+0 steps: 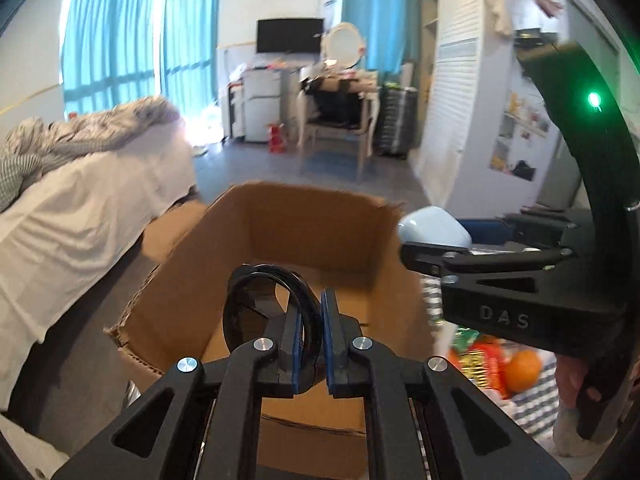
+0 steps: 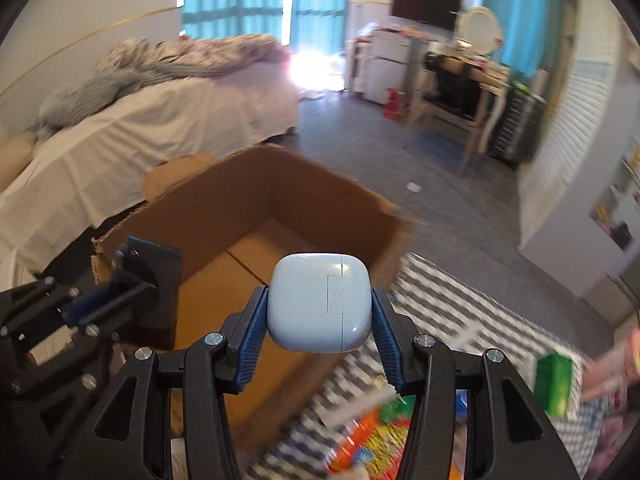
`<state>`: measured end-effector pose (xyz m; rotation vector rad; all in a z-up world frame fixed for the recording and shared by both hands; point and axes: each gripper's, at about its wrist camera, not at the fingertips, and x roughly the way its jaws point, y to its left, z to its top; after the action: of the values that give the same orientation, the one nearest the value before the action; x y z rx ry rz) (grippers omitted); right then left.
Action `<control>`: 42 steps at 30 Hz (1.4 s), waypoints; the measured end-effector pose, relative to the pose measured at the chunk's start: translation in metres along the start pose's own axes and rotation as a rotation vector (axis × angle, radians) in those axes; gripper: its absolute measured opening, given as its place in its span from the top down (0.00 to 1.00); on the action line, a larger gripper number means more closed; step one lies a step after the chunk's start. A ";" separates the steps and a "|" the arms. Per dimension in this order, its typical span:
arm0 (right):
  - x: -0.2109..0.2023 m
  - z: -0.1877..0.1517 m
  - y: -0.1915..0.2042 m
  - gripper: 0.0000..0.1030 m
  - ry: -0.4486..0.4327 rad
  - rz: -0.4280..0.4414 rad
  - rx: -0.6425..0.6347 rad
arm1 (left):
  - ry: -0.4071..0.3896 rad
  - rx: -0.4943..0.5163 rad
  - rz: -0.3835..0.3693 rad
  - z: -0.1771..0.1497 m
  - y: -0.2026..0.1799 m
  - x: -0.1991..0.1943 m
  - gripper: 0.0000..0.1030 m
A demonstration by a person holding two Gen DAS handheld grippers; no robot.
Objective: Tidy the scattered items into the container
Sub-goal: 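Carry both items over the cardboard box and open both tools to drop them, then grasp the green medicine box with the right tool while the left tool grasps the toothpick jar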
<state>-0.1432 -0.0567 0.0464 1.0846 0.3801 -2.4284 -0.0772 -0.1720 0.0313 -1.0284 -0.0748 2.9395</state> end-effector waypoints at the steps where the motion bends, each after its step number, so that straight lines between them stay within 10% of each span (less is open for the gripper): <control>1: 0.012 0.002 0.004 0.52 0.020 0.011 -0.015 | 0.011 -0.005 0.007 -0.003 0.003 0.006 0.92; 9: 0.074 -0.010 0.019 0.52 0.134 0.048 -0.040 | 0.100 -0.008 0.094 -0.016 0.013 0.054 0.88; 14: 0.073 -0.014 0.010 0.50 0.125 0.009 -0.013 | 0.108 -0.025 0.172 -0.018 0.012 0.060 0.38; 26: -0.047 -0.038 -0.076 0.29 -0.112 -0.149 0.175 | -0.053 0.068 0.097 -0.007 -0.030 0.006 0.01; 34: -0.081 -0.116 -0.196 0.24 -0.030 -0.394 0.425 | -0.091 0.189 -0.072 -0.010 -0.124 0.002 0.00; 42: -0.067 -0.175 -0.255 0.24 0.063 -0.352 0.484 | 0.027 0.212 -0.168 -0.033 -0.205 0.048 0.00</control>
<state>-0.1224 0.2552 -0.0004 1.3906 -0.0103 -2.8952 -0.0921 0.0360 -0.0127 -0.9786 0.1408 2.7117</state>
